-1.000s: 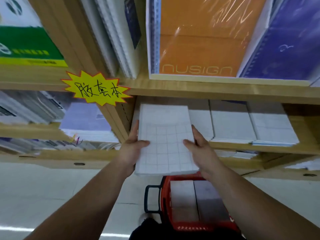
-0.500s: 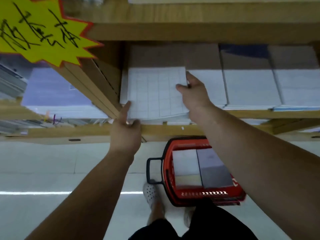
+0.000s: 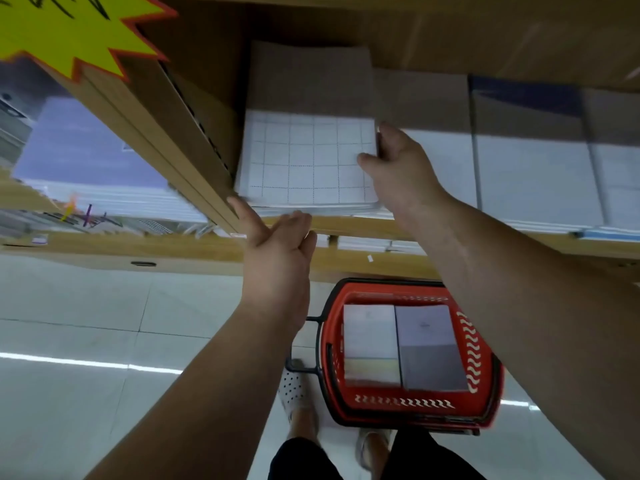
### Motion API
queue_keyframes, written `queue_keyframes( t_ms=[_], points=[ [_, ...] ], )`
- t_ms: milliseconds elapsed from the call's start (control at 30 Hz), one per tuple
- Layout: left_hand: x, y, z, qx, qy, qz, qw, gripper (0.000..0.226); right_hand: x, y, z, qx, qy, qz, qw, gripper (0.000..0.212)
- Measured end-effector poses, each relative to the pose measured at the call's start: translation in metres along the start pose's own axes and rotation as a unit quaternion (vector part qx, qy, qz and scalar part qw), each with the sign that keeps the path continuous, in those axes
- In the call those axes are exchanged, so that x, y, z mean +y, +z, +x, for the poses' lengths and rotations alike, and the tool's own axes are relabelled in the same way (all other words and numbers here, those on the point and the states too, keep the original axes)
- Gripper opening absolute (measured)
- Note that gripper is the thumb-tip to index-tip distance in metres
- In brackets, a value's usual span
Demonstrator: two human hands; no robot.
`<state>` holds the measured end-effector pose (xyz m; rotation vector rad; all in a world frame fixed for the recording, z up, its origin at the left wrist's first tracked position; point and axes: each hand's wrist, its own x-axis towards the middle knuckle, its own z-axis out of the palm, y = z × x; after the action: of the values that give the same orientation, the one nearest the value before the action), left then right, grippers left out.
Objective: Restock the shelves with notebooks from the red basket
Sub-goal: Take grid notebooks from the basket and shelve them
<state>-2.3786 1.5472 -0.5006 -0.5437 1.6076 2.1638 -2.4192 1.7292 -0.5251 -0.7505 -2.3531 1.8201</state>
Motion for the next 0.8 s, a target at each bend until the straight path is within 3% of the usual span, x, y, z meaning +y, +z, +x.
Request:
queue_keyframes(
  t_ms=[100,200,300,433,500,533,567,600,700,767,800],
  points=[
    [0.008,0.009,-0.003,-0.009,0.008,-0.025,1.0,0.088,0.006,-0.001,-0.005,-0.013,-0.002,0.027,1.0,0.049],
    [0.022,0.01,0.017,0.007,0.028,-0.019,0.999,0.052,-0.001,0.007,0.008,0.006,-0.003,0.041,0.999,0.046],
    [0.035,0.008,0.031,-0.001,0.036,-0.022,0.999,0.054,-0.008,0.014,0.021,0.015,0.0,0.029,0.999,0.041],
    [0.027,0.0,0.033,0.034,-0.053,-0.03,0.998,0.029,-0.008,0.013,0.02,-0.01,0.03,0.053,0.998,0.04],
    [0.016,-0.011,0.03,0.069,0.028,0.089,0.993,0.051,-0.006,0.014,0.023,-0.013,0.033,0.041,0.999,0.042],
    [0.012,-0.015,0.022,0.038,0.079,0.174,0.981,0.065,-0.005,0.014,0.025,-0.015,0.028,0.026,0.999,0.044],
    [0.014,-0.021,0.015,0.045,0.144,0.233,0.961,0.07,-0.005,0.014,0.026,-0.02,0.024,0.005,1.0,0.048],
    [0.016,-0.023,0.011,0.041,0.222,0.342,0.912,0.067,-0.004,0.013,0.027,-0.028,0.02,-0.008,0.999,0.05],
    [0.016,-0.029,0.025,0.019,0.437,0.557,0.706,0.056,-0.004,0.004,0.033,-0.066,0.02,-0.032,0.997,0.05],
    [0.025,-0.019,0.045,-0.009,0.458,0.651,0.605,0.061,-0.008,0.001,0.038,-0.071,0.017,-0.053,0.996,0.052],
    [0.03,-0.012,0.052,-0.032,0.428,0.703,0.567,0.067,-0.009,0.003,0.041,-0.063,0.012,-0.054,0.996,0.057]
  ],
)
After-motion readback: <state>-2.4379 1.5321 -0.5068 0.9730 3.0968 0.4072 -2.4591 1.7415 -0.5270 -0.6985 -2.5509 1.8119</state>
